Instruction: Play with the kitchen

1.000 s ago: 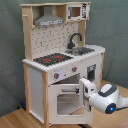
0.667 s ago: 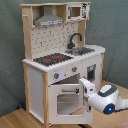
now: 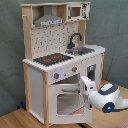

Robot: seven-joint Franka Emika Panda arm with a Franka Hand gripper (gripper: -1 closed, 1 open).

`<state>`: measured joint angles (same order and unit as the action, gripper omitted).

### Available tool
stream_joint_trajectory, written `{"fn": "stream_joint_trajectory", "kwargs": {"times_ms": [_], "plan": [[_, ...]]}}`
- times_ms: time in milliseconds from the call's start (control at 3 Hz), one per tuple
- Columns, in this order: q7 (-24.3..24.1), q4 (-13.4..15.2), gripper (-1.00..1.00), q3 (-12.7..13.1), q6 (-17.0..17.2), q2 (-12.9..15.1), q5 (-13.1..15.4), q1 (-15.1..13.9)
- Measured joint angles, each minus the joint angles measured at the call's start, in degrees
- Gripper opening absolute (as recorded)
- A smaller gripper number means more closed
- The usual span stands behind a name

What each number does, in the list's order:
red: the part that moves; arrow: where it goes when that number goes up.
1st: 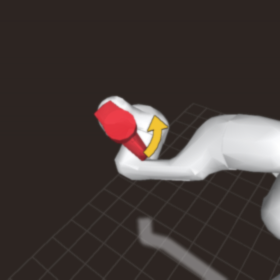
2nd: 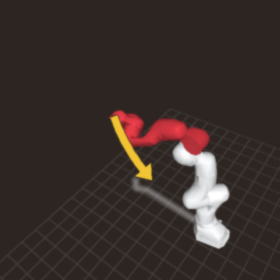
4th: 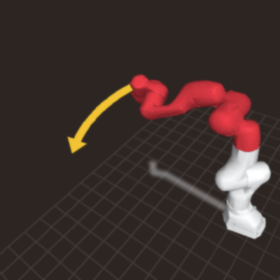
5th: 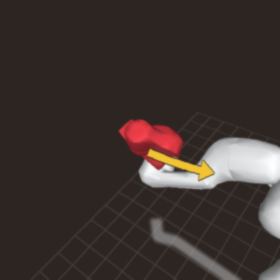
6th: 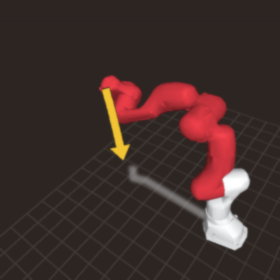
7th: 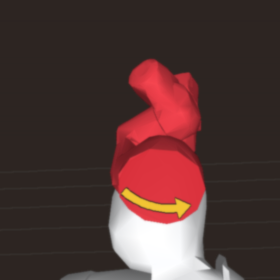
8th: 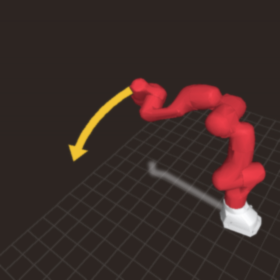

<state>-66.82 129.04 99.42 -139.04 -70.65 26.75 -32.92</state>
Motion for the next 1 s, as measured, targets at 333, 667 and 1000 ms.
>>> {"fn": "stream_joint_trajectory", "kwargs": {"times_ms": [333, 667, 1000], "plan": [[2.24, 0.00, 1.00, -1.46, 3.94, 0.64, -0.16, 1.93], [4.14, -1.00, 1.00, 0.48, 8.58, 1.38, -0.92, 3.35], [6.67, -3.04, 1.00, -1.26, 12.23, 1.38, -0.93, 5.91]]}}
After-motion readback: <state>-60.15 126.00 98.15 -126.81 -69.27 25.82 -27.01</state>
